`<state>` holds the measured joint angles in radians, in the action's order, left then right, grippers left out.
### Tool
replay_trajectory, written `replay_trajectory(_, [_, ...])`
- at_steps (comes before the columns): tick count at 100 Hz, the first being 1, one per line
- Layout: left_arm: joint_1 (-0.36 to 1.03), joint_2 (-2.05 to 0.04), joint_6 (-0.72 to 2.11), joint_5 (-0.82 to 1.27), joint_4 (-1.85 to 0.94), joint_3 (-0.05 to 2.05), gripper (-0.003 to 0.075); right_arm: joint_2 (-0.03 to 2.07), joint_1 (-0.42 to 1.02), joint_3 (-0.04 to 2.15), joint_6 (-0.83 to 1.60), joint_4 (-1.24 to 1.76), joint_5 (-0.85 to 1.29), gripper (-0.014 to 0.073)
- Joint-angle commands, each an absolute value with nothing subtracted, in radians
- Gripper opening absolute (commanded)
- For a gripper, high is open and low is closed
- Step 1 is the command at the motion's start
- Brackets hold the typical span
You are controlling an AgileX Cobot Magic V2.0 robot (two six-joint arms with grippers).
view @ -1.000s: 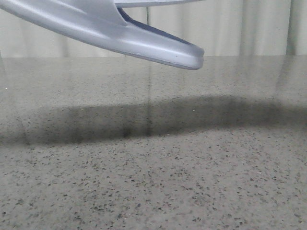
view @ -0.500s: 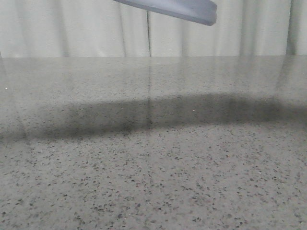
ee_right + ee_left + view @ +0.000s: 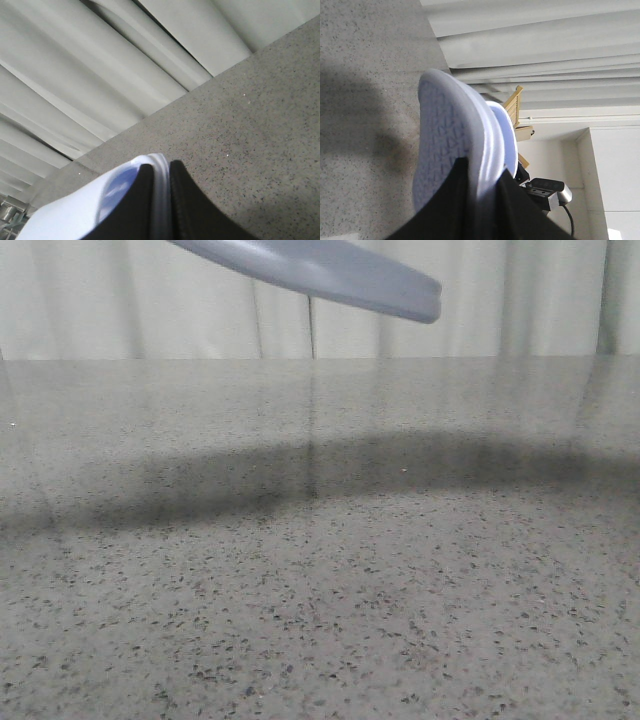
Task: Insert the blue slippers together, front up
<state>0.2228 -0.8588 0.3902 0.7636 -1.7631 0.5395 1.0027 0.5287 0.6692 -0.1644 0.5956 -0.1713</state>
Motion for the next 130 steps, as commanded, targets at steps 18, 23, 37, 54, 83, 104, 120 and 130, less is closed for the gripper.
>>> replay_trajectory(18, [0.255,-0.863,0.417,0.993,-1.859,0.578,0.0016,1.060,0.640,0.701,-0.162,0.569,-0.263,-0.0107])
replay_trajectory(23, [0.255,-0.863,0.419,0.984,-1.859,0.578,0.0016,1.062,0.640,0.701,-0.157,0.563,-0.271,-0.0106])
replay_trajectory(37, [0.255,-0.863,0.421,0.942,-1.859,0.578,0.0016,1.062,0.629,0.701,-0.070,0.563,-0.270,-0.0094])
replay_trajectory(54, [0.255,-0.863,0.421,0.898,-1.859,0.578,0.0016,1.062,0.615,0.701,0.020,0.563,-0.253,0.0097])
replay_trajectory(83, [0.255,-0.863,0.421,0.830,-1.859,0.578,0.0016,1.050,0.558,0.701,0.123,0.563,-0.194,0.0415])
replay_trajectory(104, [0.255,-0.863,0.421,0.778,-1.848,0.578,0.0016,0.980,0.469,0.701,0.168,0.563,-0.114,0.0415])
replay_trajectory(120, [0.255,-0.863,0.421,0.749,-1.833,0.578,0.0016,0.893,0.397,0.701,0.195,0.511,-0.098,0.0415])
replay_trajectory(130, [0.255,-0.875,0.421,0.739,-1.825,0.578,0.0016,0.836,0.363,0.701,0.232,0.509,-0.103,0.0415])
